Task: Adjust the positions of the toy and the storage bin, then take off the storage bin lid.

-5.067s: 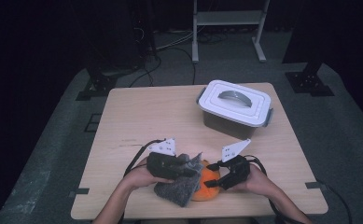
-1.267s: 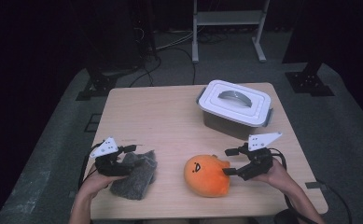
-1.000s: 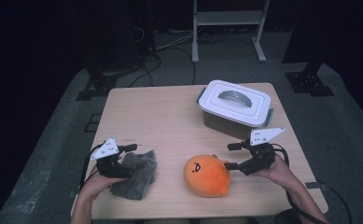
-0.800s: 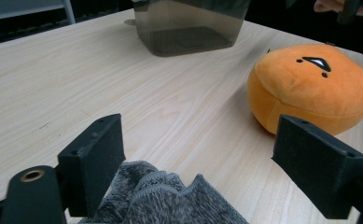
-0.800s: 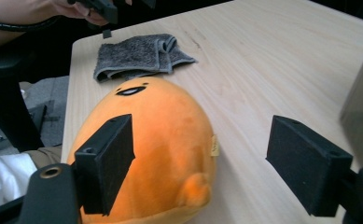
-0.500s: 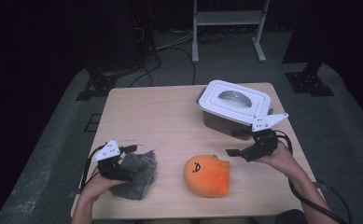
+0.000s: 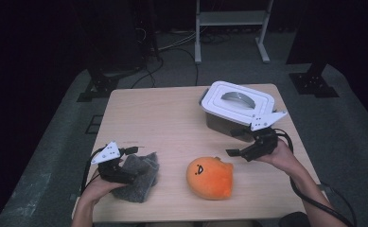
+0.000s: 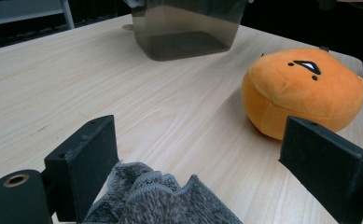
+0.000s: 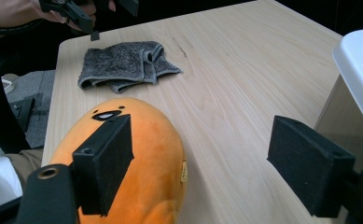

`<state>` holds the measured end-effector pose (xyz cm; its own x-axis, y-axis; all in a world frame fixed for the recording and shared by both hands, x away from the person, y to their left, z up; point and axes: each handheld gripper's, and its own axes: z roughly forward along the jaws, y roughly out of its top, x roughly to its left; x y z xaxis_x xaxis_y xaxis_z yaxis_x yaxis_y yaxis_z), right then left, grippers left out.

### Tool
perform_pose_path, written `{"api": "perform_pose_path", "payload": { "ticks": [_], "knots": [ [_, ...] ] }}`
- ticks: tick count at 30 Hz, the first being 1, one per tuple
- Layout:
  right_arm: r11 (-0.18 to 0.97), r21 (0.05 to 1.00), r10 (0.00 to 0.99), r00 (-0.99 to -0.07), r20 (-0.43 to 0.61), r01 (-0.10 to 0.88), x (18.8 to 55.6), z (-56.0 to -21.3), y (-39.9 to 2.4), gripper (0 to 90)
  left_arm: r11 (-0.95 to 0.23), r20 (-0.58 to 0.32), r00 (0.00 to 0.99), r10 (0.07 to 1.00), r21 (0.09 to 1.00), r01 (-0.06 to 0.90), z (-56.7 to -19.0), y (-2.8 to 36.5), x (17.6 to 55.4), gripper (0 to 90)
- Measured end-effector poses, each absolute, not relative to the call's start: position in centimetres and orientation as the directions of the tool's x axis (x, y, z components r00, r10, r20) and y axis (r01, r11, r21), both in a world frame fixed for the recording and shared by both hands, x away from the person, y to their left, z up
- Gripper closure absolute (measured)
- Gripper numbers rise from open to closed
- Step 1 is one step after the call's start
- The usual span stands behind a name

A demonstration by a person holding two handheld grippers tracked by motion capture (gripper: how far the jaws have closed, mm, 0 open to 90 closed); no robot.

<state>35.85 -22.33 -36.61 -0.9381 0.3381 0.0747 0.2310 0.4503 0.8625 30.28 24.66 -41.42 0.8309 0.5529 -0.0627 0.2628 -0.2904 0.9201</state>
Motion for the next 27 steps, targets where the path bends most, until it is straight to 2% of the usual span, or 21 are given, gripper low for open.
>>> {"api": "perform_pose_path", "payload": {
  "ticks": [12, 27],
  "knots": [
    [0.453, 0.864, 0.341, -0.938, 0.061, 0.221, 36.5, -35.5, -22.5, 20.8, -0.279, -0.064, 0.835, 0.546, 0.926, 0.253, -41.2, 24.6, 30.2, 9.7],
    [0.459, 0.866, 0.36, -0.933, 0.021, 0.197, 39.1, -33.6, -21.8, 21.0, -0.271, -0.057, 0.836, 0.546, 0.932, 0.241, -41.2, 24.7, 30.2, 9.0]
  ]
}}
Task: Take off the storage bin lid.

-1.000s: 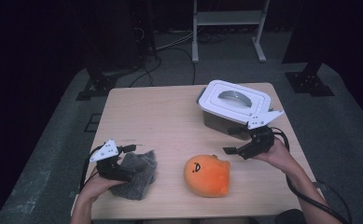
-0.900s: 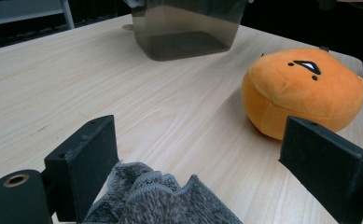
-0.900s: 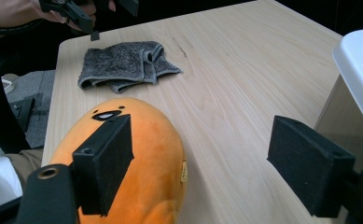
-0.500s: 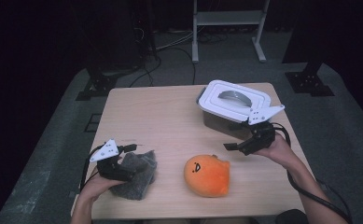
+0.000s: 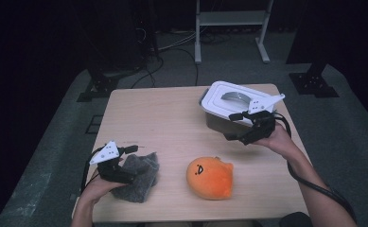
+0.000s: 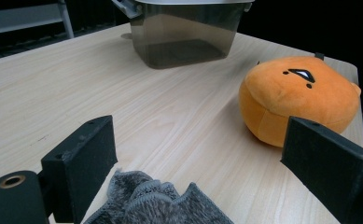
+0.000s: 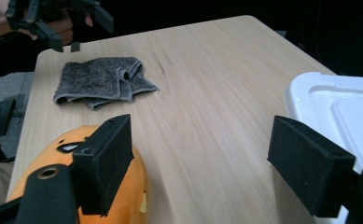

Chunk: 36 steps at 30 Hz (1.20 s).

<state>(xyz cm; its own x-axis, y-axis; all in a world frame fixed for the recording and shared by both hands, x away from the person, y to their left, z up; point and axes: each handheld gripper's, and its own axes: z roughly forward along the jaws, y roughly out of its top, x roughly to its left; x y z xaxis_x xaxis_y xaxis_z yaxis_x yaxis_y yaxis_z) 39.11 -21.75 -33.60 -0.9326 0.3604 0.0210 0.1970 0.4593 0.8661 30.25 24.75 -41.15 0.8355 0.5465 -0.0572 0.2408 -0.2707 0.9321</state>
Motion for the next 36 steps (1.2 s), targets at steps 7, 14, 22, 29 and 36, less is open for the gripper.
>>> {"api": "perform_pose_path", "payload": {
  "ticks": [7, 14, 22, 29, 36],
  "knots": [
    [0.456, 0.868, 0.37, -0.929, 0.016, 0.196, 40.2, -33.0, -21.9, 21.5, -0.274, -0.054, 0.838, 0.543, 0.932, 0.238, -41.3, 24.7, 30.3, 9.0],
    [0.452, 0.87, 0.383, -0.924, 0.009, 0.196, 41.3, -32.6, -22.1, 21.9, -0.268, -0.059, 0.841, 0.538, 0.934, 0.237, -41.3, 24.6, 30.4, 8.8],
    [0.464, 0.865, 0.406, -0.914, -0.016, 0.191, 42.5, -32.1, -22.8, 22.8, -0.277, -0.06, 0.845, 0.532, 0.93, 0.24, -41.5, 24.4, 30.4, 8.8],
    [0.463, 0.865, 0.439, -0.898, -0.034, 0.194, 43.9, -31.5, -23.7, 22.8, -0.273, -0.066, 0.845, 0.53, 0.931, 0.244, -41.5, 24.4, 30.4, 8.8],
    [0.451, 0.867, 0.477, -0.878, -0.033, 0.213, 45.8, -31.3, -24.7, 23.4, -0.278, -0.065, 0.85, 0.522, 0.93, 0.241, -41.6, 24.5, 30.4, 8.8]
  ]
}}
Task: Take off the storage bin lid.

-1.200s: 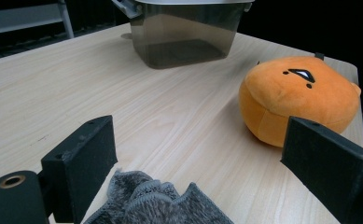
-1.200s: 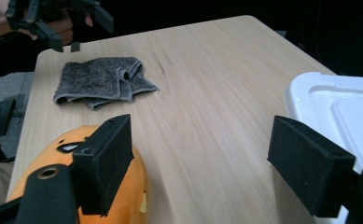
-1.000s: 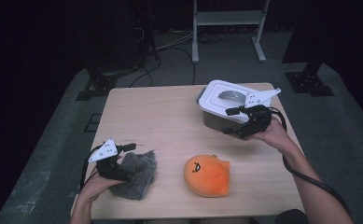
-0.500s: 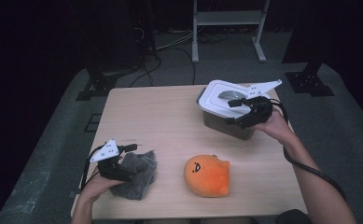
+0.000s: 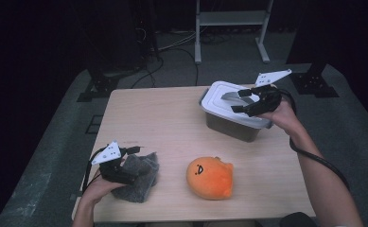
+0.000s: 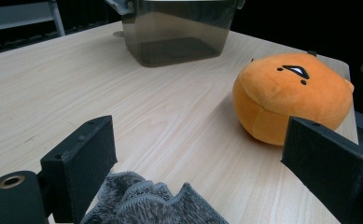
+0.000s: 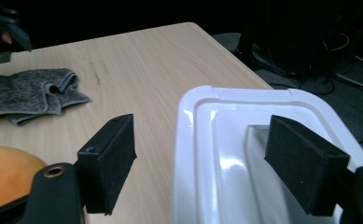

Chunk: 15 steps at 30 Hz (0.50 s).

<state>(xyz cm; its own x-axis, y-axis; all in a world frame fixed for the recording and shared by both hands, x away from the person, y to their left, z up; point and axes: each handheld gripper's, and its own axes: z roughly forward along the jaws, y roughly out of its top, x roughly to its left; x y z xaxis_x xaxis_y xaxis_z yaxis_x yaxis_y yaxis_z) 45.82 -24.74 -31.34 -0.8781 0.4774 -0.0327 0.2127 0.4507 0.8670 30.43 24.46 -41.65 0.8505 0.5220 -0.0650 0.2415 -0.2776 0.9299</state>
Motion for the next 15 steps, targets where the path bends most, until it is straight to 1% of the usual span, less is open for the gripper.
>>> {"api": "perform_pose_path", "payload": {
  "ticks": [5, 15],
  "knots": [
    [0.444, 0.867, 0.492, -0.87, -0.023, 0.228, 47.1, -31.6, -25.2, 25.8, -0.283, -0.063, 0.851, 0.522, 0.928, 0.242, -41.8, 24.4, 30.4, 8.8],
    [0.43, 0.862, 0.534, -0.845, -0.002, 0.269, 49.2, -32.4, -25.9, 26.0, -0.288, -0.057, 0.854, 0.517, 0.928, 0.236, -41.8, 24.5, 30.4, 8.8]
  ]
}}
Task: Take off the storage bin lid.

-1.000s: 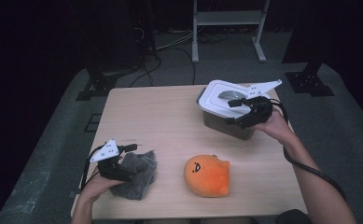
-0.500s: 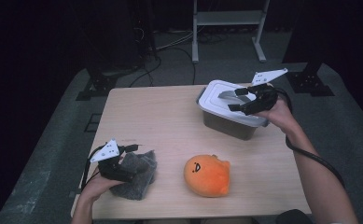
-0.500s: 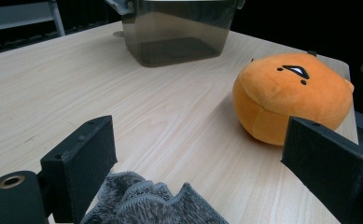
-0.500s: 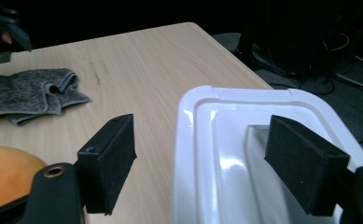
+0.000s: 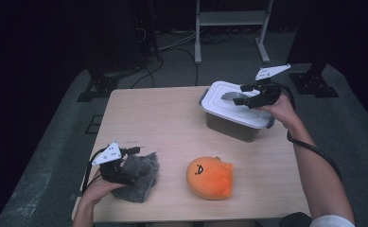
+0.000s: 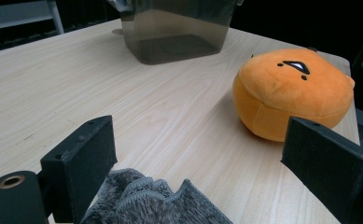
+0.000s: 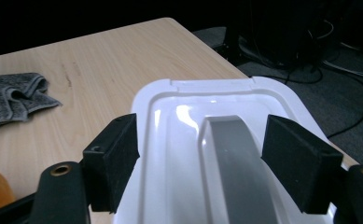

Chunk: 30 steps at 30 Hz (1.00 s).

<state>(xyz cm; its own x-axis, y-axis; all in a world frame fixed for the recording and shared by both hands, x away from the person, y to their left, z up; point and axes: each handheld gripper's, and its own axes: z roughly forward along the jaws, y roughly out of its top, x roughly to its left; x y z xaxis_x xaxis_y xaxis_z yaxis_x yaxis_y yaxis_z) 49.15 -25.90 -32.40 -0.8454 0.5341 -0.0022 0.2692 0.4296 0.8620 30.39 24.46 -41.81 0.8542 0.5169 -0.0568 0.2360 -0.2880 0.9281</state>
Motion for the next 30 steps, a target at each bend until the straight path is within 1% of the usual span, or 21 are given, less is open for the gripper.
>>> {"api": "perform_pose_path", "payload": {
  "ticks": [10, 12, 14, 15, 17, 21, 27, 30],
  "knots": [
    [0.432, 0.846, 0.579, -0.815, 0.007, 0.313, 50.6, -33.6, -26.5, 31.8, -0.292, -0.056, 0.855, 0.515, 0.927, 0.236, -41.9, 24.5, 30.3, 8.8],
    [0.435, 0.842, 0.58, -0.814, 0.008, 0.318, 50.8, -33.9, -26.6, 36.2, -0.294, -0.054, 0.855, 0.515, 0.926, 0.236, -41.9, 24.5, 30.3, 8.8],
    [0.448, 0.833, 0.577, -0.817, 0.007, 0.324, 50.9, -34.2, -26.5, 43.9, -0.3, -0.054, 0.855, 0.516, 0.923, 0.24, -42.0, 24.5, 30.3, 8.8],
    [0.452, 0.831, 0.577, -0.817, 0.005, 0.324, 51.0, -34.3, -26.5, 45.6, -0.302, -0.054, 0.855, 0.516, 0.923, 0.24, -42.0, 24.4, 30.3, 8.8],
    [0.46, 0.83, 0.565, -0.825, 0.001, 0.316, 51.0, -34.5, -26.5, 54.3, -0.302, -0.054, 0.856, 0.514, 0.923, 0.239, -42.1, 24.4, 30.3, 8.8],
    [0.477, 0.828, 0.556, -0.831, -0.025, 0.294, 51.0, -34.8, -26.3, 61.8, -0.316, -0.048, 0.855, 0.517, 0.917, 0.243, -42.1, 24.4, 30.3, 8.8],
    [0.497, 0.821, 0.525, -0.851, -0.027, 0.28, 50.8, -34.7, -26.1, 65.6, -0.312, -0.051, 0.852, 0.52, 0.918, 0.245, -42.1, 24.4, 30.3, 8.8],
    [0.5, 0.821, 0.519, -0.854, -0.03, 0.275, 50.6, -34.6, -26.0, 65.8, -0.319, -0.049, 0.854, 0.518, 0.915, 0.246, -42.1, 24.4, 30.3, 8.8]
  ]
}}
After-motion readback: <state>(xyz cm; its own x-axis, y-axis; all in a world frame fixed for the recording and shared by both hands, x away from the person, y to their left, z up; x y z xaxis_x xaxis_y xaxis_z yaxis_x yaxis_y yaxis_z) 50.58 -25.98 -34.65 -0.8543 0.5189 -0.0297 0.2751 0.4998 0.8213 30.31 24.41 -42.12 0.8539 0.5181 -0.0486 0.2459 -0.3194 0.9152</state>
